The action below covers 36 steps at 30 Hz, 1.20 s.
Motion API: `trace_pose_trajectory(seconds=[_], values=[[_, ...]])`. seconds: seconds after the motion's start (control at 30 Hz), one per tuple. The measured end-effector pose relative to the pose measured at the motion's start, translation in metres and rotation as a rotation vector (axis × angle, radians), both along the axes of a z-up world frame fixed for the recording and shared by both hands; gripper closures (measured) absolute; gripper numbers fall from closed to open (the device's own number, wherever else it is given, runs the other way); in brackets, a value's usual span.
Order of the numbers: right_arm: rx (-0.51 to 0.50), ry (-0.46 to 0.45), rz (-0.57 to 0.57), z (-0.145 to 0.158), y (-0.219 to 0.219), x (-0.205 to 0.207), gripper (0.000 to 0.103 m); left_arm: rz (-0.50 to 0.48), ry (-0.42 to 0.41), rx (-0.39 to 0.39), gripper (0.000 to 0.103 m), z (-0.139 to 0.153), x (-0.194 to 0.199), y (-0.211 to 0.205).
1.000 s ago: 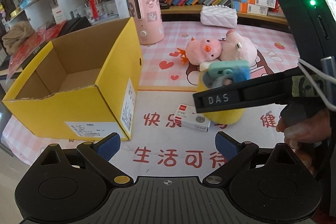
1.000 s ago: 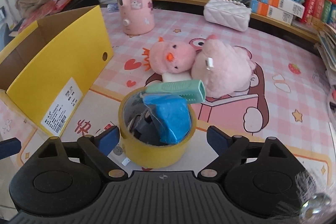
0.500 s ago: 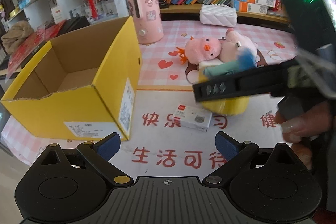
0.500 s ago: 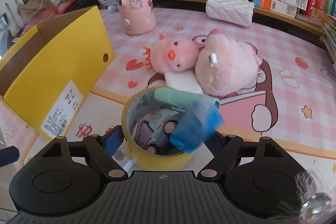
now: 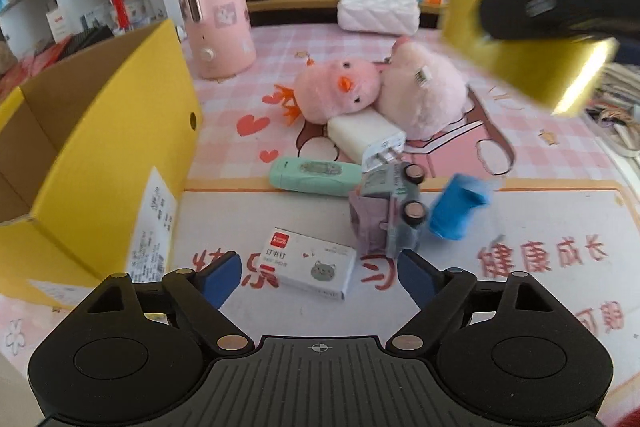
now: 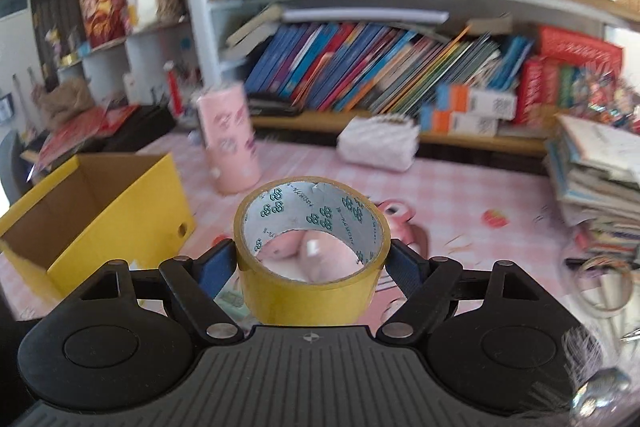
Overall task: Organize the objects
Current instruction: 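Lift the tape roll with the right tool while the left tool grasps the white staples box, then carry the tape roll and staples box toward the yellow cardboard box with both tools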
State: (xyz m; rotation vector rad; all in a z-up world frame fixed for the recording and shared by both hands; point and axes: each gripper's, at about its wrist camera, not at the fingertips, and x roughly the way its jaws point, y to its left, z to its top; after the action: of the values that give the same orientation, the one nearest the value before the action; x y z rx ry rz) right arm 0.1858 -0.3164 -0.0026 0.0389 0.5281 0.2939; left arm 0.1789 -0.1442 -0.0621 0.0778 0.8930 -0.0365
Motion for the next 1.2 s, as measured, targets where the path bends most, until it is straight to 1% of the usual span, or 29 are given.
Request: trace_pose_trajectory(seconds=[0.03,0.13,0.23,0.27,0.37,0.43,0.6,0.73,0.97,1.1,1.2], values=[[0.003,-0.003,-0.007,0.001,-0.003,-0.001,0.024,0.005,0.01,0.005,0.019,-0.003,0.003,0.001],[0.001,-0.005,-0.025,0.001,-0.01,-0.001,0.024,0.026,0.041,-0.002,0.03,-0.012,0.011,0.006],[0.003,0.013,-0.043,-0.001,-0.014,-0.002,0.024,0.025,0.04,-0.05,0.039,-0.015,0.012,0.012],[0.003,0.022,-0.049,-0.003,-0.015,-0.002,0.024,0.018,0.035,-0.054,0.044,-0.015,0.011,0.012],[0.004,0.049,-0.077,-0.006,-0.017,-0.003,0.024,0.005,0.04,-0.057,0.045,-0.014,0.01,0.012],[-0.004,0.055,-0.094,-0.007,-0.016,-0.005,0.024,0.01,0.021,-0.059,0.045,-0.009,0.004,0.014],[-0.018,0.07,-0.13,-0.009,-0.013,-0.01,0.024,0.001,-0.077,-0.068,0.045,0.021,-0.016,0.023],[-0.038,0.098,-0.132,-0.013,-0.003,-0.019,0.024,0.015,-0.159,-0.108,0.045,0.042,-0.034,0.037],[-0.05,0.097,-0.108,-0.011,0.028,-0.045,0.023,0.02,-0.203,-0.14,0.045,0.057,-0.06,0.063],[-0.051,0.104,-0.1,-0.008,0.05,-0.062,0.023,0.033,-0.238,-0.145,0.045,0.063,-0.083,0.088],[-0.054,0.108,-0.088,-0.006,0.071,-0.077,0.023,0.059,-0.24,-0.148,0.045,0.064,-0.098,0.108]])
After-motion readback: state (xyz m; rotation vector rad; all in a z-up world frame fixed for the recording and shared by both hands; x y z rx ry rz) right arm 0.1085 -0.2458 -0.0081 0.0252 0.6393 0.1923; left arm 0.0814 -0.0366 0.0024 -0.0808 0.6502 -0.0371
